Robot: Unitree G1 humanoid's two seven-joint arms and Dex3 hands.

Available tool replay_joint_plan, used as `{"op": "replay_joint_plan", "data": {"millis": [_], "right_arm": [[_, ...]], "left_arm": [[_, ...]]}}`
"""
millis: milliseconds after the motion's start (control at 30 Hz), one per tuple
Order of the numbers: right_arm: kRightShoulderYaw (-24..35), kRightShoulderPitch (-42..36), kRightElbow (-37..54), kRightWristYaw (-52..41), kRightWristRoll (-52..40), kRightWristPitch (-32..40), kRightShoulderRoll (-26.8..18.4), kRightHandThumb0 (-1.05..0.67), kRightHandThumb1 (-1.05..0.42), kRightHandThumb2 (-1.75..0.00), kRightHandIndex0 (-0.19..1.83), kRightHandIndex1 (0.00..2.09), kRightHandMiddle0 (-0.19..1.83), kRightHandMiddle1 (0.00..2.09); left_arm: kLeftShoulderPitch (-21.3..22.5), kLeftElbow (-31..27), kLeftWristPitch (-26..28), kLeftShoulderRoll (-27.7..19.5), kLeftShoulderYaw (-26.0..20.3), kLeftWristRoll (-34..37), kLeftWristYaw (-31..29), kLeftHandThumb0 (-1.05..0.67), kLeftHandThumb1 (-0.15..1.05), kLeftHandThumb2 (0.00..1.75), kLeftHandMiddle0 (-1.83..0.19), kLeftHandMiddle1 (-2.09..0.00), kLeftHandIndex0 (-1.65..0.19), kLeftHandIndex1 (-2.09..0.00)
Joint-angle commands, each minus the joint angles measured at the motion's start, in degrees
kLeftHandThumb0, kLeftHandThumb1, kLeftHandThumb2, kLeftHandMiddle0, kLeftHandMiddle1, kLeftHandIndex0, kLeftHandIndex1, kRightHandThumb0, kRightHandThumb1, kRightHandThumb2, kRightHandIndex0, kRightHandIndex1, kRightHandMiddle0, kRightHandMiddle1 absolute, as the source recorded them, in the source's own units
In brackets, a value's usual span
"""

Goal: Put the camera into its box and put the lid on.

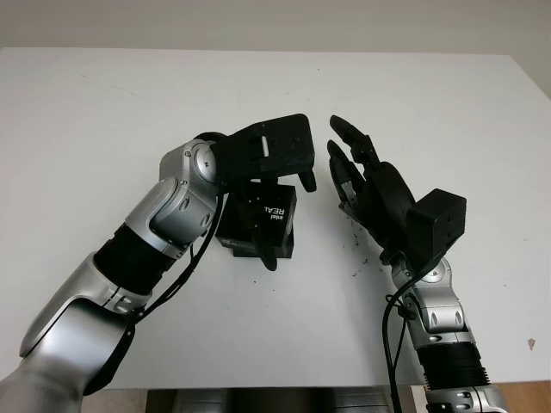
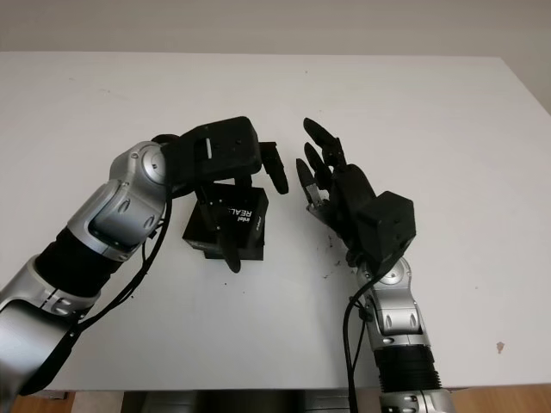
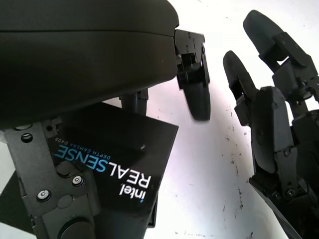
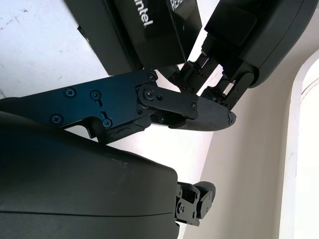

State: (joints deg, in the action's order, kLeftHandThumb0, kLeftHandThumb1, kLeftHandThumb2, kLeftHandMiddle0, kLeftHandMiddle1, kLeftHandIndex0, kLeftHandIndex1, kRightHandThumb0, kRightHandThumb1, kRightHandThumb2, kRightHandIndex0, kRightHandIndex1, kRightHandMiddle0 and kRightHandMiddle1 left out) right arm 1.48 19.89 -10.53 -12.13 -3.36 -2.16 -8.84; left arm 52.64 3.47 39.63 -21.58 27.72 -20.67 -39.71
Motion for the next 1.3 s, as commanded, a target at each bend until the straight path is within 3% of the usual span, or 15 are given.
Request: {"op": "replay_joint_plan", "data": {"millis": [0,233,500,667,967,1033,1267], "right_arm": [[-0.04,-0.62,1.05,0.07,0.02,0.05,0.01,-0.66,-1.05,-0.57,0.06,0.06,-0.19,0.52],[-0.09,-0.70,1.33,-0.34,-0.30,0.45,-0.07,-0.67,-1.05,-0.57,0.07,0.06,-0.19,0.52],[-0.12,-0.78,1.61,-1.01,-0.59,1.05,-0.15,-0.66,-1.05,-0.57,0.08,0.07,-0.19,0.53],[-0.15,-0.70,1.52,-1.38,-0.67,1.07,-0.15,-0.67,-1.05,-0.57,0.09,0.07,-0.18,0.54],[-0.27,-0.77,1.63,-1.97,-0.95,1.18,-0.12,-0.65,-1.05,-0.57,0.08,0.06,-0.19,0.54],[-0.23,-0.77,1.91,-1.78,-0.94,1.97,-0.13,-0.66,-1.05,-0.57,0.08,0.06,-0.19,0.54],[-0.31,-0.91,2.50,-1.44,-0.50,2.60,-0.27,-0.65,-1.05,-0.57,0.08,0.06,-0.18,0.54]], "left_arm": [[-0.94,-0.41,0.02,0.64,0.57,-0.32,-0.03,-0.51,1.05,0.24,0.17,-1.13,0.19,-1.07],[-1.63,0.21,-5.37,0.42,-0.22,-0.86,1.87,-0.50,1.05,0.24,0.19,-1.19,0.19,-1.22],[-1.47,1.59,-8.11,0.24,-1.13,-1.96,3.26,-0.51,1.05,0.26,0.19,-0.93,0.19,-1.21],[-1.96,2.50,-11.12,0.01,-1.57,-2.70,4.74,-0.52,1.05,0.25,0.19,-1.03,0.19,-1.23],[-2.23,3.53,-14.35,-0.44,-2.21,-2.62,4.60,-0.54,1.05,0.26,0.19,-0.99,0.19,-1.34],[-2.30,2.70,-13.80,-0.73,-2.30,-2.61,3.70,-0.54,1.05,0.27,0.19,-0.99,0.19,-1.30],[-2.34,-4.96,-6.74,-3.60,-2.42,-2.36,-4.06,-0.57,1.05,0.39,0.19,-0.77,0.19,-0.87]]}}
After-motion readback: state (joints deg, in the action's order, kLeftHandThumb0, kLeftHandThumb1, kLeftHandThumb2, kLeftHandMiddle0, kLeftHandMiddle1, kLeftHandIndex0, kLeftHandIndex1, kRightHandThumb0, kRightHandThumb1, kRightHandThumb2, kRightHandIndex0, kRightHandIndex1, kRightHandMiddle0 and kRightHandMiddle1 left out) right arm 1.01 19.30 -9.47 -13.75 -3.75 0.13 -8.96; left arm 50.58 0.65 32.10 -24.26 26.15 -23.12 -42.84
